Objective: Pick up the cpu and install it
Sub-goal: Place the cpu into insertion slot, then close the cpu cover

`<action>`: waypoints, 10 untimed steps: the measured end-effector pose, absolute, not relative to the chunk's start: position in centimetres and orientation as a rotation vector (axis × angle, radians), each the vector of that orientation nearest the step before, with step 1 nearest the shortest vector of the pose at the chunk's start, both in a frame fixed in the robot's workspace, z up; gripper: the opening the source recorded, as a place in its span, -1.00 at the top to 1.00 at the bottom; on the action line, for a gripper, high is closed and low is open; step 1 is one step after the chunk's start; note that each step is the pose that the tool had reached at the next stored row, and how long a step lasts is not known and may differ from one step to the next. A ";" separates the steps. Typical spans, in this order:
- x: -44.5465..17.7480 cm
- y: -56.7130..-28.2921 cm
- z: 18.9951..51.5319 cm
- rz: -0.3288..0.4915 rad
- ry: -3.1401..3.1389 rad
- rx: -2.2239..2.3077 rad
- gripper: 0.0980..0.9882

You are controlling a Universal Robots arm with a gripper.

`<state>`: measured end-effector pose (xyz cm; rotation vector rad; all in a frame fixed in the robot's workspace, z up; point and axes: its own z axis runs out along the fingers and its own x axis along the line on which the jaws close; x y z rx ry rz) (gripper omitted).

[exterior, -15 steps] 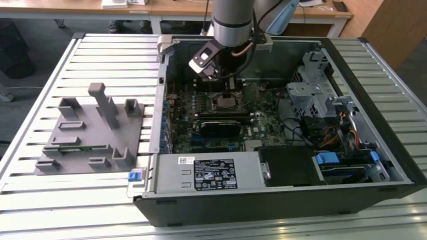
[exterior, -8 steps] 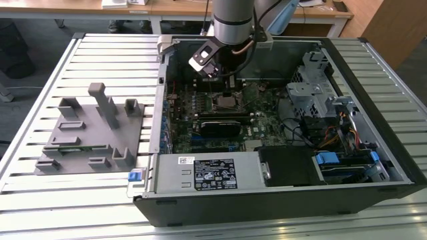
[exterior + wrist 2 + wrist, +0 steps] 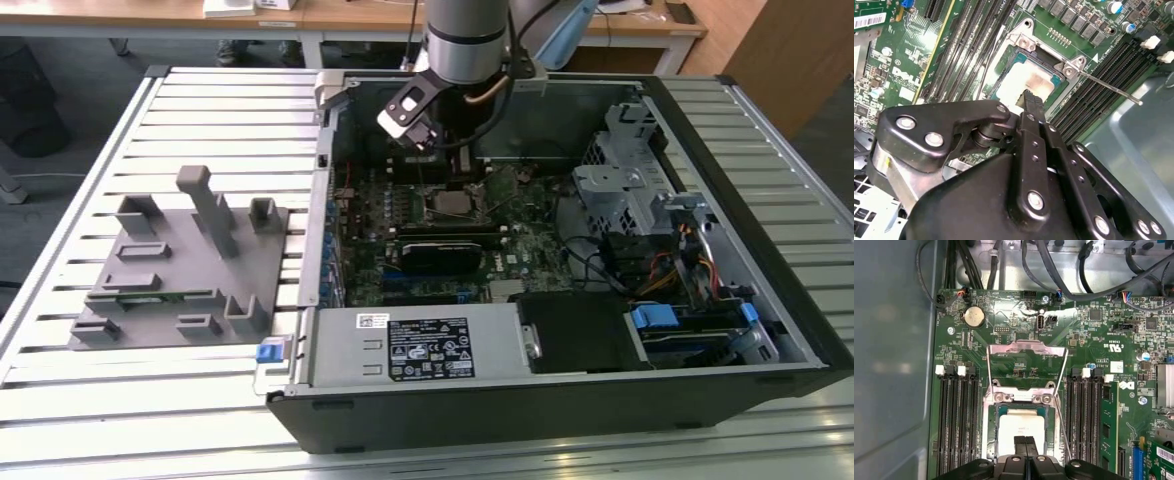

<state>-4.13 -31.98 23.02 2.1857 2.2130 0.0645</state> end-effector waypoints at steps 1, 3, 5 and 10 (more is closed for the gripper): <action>-4.1 -32.0 23.1 0.064 2.213 2.186 0.98; -4.1 -32.0 23.2 0.065 2.213 2.186 0.98; -4.1 -32.0 23.3 0.064 2.213 2.186 0.98; -4.1 -32.0 23.6 0.065 2.213 2.186 0.98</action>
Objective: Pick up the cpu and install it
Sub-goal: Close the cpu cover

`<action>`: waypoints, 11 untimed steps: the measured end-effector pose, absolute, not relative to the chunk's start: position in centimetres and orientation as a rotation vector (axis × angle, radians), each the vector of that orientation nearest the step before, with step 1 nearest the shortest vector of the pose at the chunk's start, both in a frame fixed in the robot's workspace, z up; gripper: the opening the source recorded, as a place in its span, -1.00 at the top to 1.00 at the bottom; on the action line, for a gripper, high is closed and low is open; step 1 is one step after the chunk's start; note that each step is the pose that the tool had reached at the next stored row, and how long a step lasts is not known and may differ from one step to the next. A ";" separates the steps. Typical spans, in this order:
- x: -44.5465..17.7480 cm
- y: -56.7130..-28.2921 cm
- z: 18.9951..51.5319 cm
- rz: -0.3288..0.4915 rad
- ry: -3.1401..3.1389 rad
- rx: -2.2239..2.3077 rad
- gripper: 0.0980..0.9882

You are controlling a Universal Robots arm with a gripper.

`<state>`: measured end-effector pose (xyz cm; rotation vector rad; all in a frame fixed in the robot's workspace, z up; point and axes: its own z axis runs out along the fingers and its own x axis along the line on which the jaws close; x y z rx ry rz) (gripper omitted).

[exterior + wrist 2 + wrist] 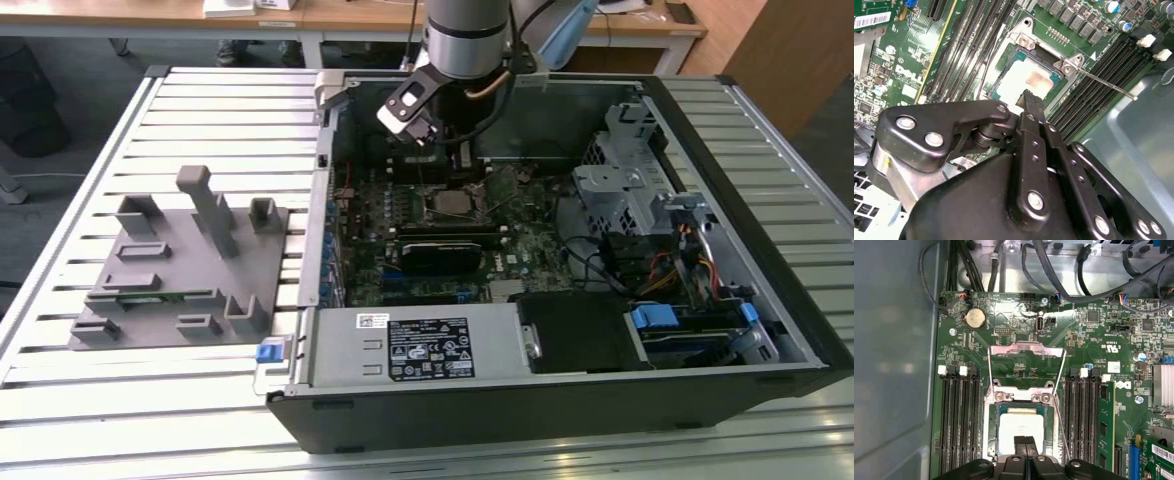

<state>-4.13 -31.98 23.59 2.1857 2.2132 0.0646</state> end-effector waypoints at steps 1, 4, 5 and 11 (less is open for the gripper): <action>-4.1 -32.0 23.7 0.065 2.213 2.186 0.98; -4.1 -32.0 23.9 0.065 2.213 2.186 0.98; -4.1 -32.0 23.9 0.065 2.213 2.186 0.98; -4.1 -32.0 24.1 0.066 2.214 2.186 0.98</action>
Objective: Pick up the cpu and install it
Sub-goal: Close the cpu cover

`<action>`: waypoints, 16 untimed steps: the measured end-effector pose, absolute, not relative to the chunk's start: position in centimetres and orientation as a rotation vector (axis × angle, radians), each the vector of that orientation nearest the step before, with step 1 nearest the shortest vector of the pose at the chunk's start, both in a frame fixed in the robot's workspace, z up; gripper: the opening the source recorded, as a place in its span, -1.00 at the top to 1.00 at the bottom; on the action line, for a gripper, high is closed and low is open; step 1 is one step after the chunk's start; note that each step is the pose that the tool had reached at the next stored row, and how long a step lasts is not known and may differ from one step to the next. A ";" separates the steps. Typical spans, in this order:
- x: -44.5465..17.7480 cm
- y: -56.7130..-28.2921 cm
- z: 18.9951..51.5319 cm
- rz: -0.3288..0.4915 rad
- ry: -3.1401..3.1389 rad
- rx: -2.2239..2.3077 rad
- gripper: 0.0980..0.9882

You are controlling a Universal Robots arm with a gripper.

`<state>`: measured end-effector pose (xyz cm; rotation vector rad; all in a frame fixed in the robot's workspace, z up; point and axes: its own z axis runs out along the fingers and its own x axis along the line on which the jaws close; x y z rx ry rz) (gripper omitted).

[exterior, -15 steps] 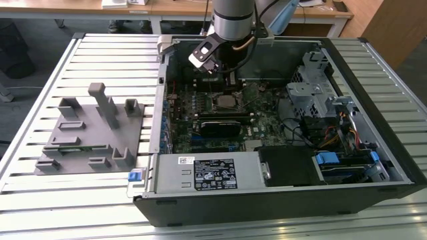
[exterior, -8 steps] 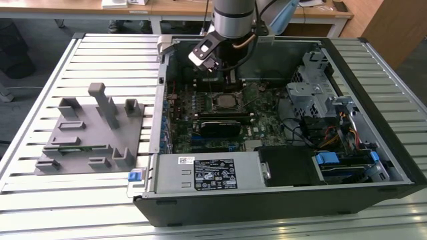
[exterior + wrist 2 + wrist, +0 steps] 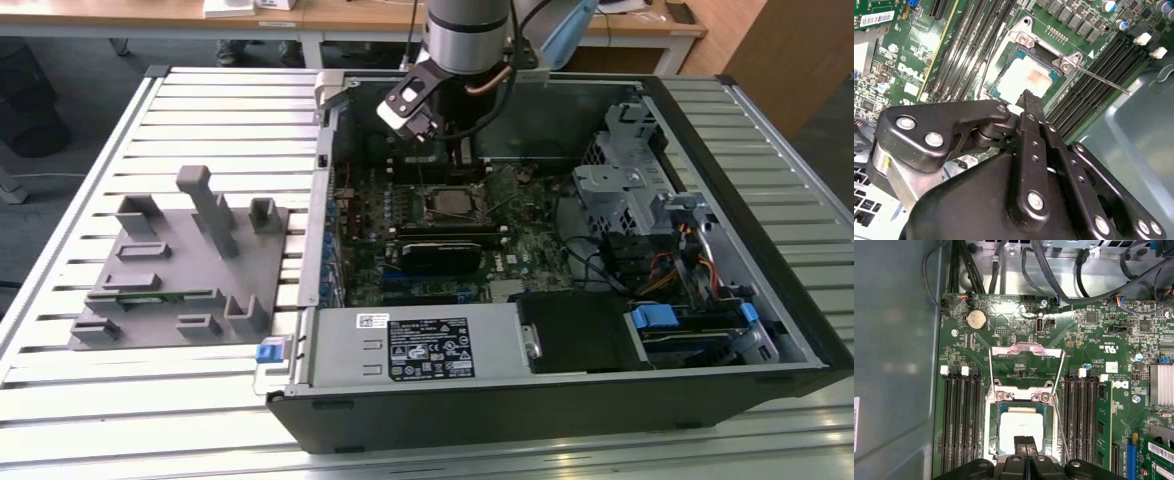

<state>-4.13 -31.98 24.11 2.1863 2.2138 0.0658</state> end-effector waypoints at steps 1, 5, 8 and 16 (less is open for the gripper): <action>-4.1 -32.0 24.1 0.066 2.214 2.186 0.98; -4.1 -32.0 24.3 0.068 2.215 2.187 0.98; -4.1 -32.0 24.4 0.069 2.215 2.188 0.98; -4.1 -32.0 24.9 0.076 2.218 2.191 0.98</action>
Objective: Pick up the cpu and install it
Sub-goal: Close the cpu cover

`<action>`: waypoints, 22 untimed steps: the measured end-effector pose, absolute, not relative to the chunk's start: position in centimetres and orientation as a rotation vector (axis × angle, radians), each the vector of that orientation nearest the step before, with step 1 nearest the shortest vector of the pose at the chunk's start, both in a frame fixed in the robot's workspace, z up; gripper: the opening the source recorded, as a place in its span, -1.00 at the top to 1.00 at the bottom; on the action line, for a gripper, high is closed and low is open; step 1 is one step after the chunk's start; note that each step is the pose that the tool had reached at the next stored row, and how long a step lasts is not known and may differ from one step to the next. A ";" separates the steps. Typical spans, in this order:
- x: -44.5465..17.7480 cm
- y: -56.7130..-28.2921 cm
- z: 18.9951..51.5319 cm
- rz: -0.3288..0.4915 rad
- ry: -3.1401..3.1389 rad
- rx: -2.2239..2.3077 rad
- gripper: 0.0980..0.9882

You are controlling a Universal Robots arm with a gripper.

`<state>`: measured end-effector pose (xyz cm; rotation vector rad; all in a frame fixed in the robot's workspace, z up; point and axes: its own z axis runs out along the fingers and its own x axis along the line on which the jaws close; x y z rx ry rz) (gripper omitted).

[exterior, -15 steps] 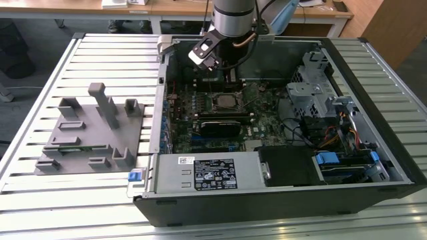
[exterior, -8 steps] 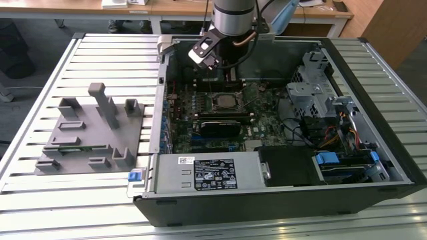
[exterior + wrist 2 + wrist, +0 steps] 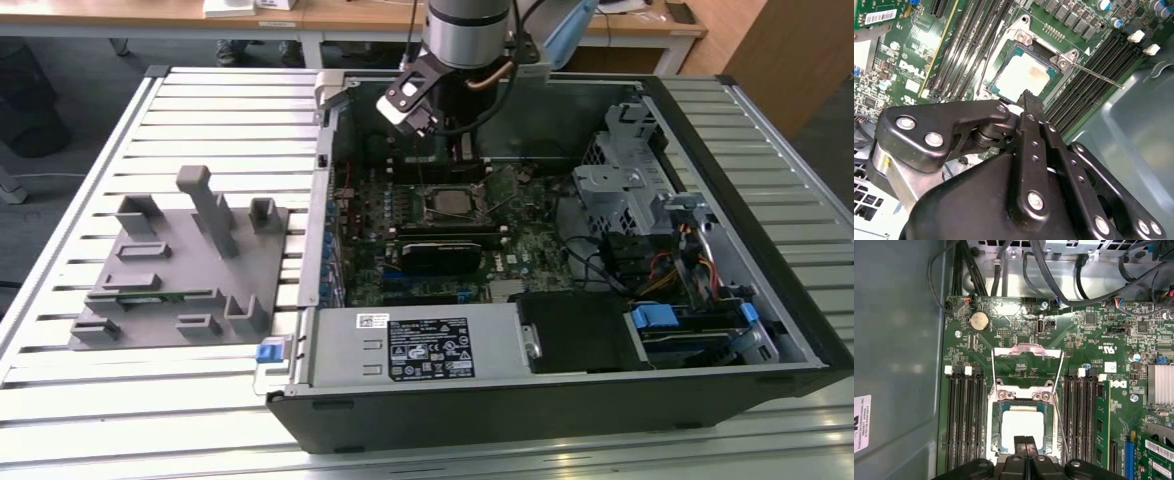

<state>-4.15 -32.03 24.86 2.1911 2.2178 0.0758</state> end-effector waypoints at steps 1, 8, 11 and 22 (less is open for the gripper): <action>-4.1 -32.0 25.0 0.076 2.218 2.191 0.98; -4.1 -32.1 25.9 0.078 2.219 2.191 0.98; -4.1 -32.5 25.9 0.079 2.219 2.192 0.98; -4.0 -32.7 25.9 0.084 2.221 2.195 0.98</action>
